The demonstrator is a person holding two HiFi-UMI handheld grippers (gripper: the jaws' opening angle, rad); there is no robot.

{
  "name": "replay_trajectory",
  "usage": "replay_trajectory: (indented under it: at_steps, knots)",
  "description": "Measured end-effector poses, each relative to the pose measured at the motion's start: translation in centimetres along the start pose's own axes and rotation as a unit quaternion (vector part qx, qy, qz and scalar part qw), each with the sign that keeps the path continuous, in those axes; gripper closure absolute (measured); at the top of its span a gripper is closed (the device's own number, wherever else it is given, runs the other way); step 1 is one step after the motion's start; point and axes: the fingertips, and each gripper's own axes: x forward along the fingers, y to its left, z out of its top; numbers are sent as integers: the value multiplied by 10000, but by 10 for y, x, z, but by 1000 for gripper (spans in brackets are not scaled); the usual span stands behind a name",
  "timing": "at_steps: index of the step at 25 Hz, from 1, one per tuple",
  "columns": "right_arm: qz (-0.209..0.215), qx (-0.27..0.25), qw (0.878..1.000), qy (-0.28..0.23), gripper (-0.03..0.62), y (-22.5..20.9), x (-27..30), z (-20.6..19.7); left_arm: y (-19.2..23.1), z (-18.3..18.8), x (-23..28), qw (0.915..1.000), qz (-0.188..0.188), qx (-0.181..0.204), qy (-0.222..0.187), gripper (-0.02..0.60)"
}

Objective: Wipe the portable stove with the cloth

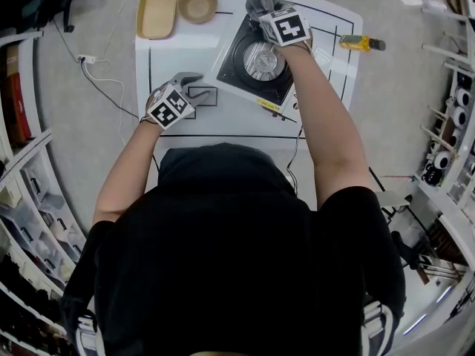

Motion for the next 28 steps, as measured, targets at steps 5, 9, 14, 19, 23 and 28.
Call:
replay_trajectory:
  at_steps: [5,9,14,19,23,28]
  knots:
    - [-101,530,9985,-12,421,-28,-22,-33,-2,1,0,10000,22,22,16,370]
    - [-229,723,9971,45,421,-46,-40,-61,-4,2,2,10000,36,62,24,368]
    - [-411,749,9962,163,421,-61,-64,-91,-8,4,1,9999,73,63,61,365]
    - [-614,353,9965,441,421,-73,-83,-121,-13,4,1,9999,80,59,96,350]
    - [-710,245,9948,691,421,-82,-100,-143,-15,4,0,9999,85,65,118,350]
    - [-944,129,9914,900,421,-95,-123,-166,-18,4,-2,9998,95,82,132,350]
